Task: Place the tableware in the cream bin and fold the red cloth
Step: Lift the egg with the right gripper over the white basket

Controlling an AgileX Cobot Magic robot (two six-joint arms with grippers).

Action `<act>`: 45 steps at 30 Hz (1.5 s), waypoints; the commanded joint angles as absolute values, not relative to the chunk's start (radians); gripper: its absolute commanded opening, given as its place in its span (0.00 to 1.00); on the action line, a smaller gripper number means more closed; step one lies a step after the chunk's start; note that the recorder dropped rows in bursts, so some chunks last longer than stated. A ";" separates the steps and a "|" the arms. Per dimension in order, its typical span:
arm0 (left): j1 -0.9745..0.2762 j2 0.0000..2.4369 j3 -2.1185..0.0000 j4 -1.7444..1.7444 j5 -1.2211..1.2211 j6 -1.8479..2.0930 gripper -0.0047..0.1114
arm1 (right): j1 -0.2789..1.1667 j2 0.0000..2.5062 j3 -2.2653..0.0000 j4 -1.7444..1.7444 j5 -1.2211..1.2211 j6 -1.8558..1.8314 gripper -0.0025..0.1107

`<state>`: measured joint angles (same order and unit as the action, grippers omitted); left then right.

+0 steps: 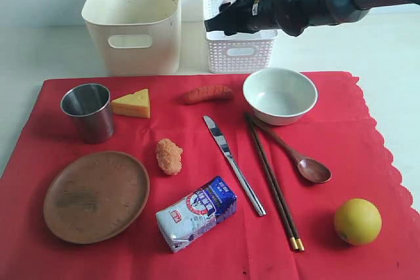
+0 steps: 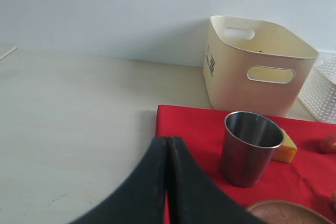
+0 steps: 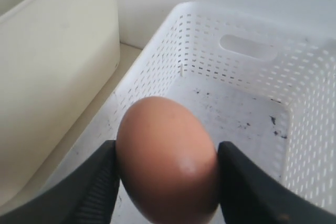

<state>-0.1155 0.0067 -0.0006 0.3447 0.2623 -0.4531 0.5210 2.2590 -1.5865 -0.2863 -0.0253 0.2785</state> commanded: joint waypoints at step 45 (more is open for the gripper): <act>-0.115 0.000 0.000 0.346 0.256 -0.449 0.05 | 0.505 2.301 -1.594 -0.288 -0.100 0.272 0.64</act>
<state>-0.1155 0.0067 -0.0006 0.3447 0.2623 -0.4531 0.5100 2.3043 -1.5865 -0.2863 -0.0872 0.2766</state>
